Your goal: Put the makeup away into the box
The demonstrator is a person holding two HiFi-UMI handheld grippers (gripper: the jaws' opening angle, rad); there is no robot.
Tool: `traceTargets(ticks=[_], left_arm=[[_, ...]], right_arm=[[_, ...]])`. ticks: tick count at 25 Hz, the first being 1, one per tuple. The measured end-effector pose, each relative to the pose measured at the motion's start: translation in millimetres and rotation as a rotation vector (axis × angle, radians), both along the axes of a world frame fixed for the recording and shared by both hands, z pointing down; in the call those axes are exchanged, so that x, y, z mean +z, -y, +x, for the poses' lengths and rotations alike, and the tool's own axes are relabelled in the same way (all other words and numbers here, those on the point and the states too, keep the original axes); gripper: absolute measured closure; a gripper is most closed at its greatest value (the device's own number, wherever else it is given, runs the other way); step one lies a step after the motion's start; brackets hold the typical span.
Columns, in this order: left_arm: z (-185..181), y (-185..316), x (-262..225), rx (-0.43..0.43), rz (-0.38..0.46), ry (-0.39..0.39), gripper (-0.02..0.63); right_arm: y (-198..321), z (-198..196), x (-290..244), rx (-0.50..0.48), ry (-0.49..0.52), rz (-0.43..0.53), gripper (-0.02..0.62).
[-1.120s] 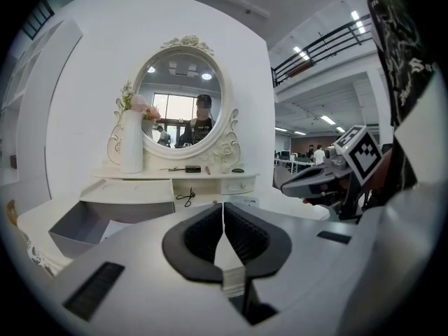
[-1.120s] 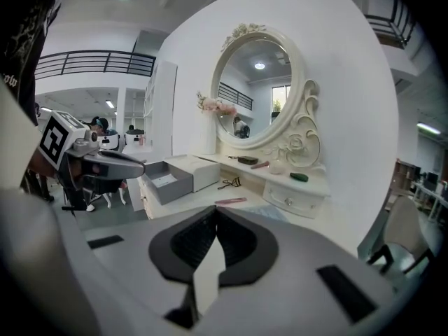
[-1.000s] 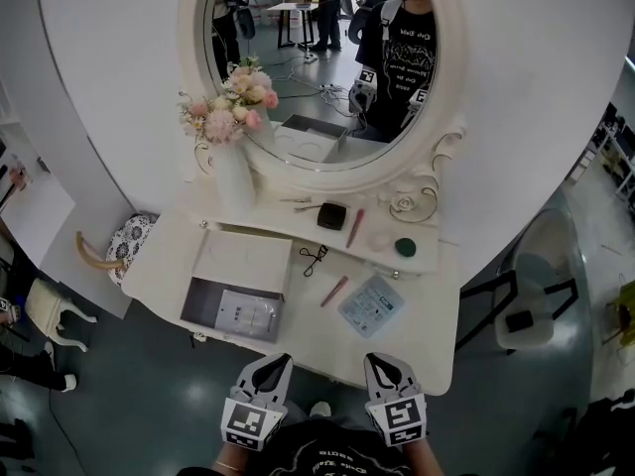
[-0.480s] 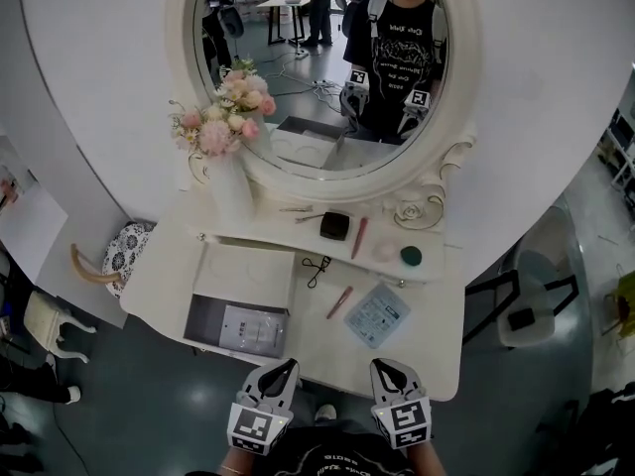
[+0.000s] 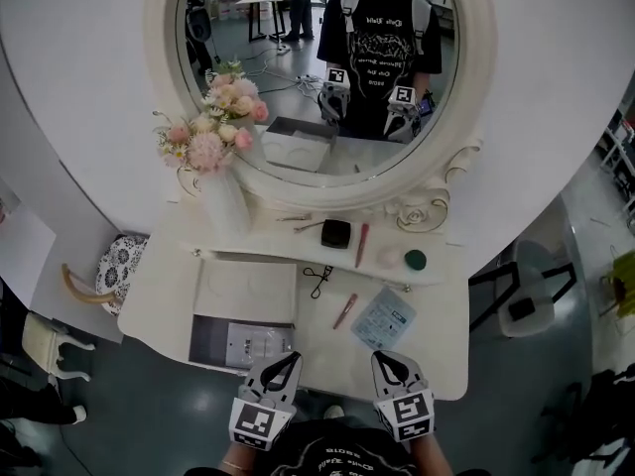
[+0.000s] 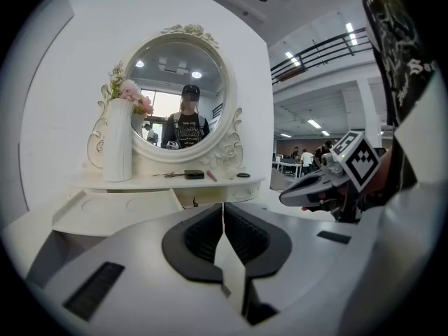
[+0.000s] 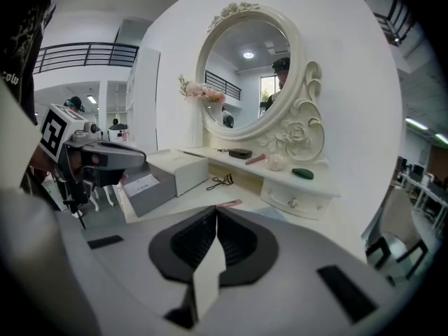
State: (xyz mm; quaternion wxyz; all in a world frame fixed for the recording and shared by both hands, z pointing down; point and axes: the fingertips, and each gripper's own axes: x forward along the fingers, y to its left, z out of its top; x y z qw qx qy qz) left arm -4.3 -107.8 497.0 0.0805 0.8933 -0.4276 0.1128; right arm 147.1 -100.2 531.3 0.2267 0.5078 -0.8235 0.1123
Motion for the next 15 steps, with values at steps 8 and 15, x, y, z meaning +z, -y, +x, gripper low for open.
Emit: traceTargets(ticks=[8,15], left_arm=[[-4,30,-3,0.091,0.004,-0.020,0.584],[3,33,-8,0.151,0.005,-0.005,0.584]], right_arm=[[19,-14,13,0.031,-0.026,-0.034,0.580],[26,-4,20,0.081,0.013,-0.095,0.436]])
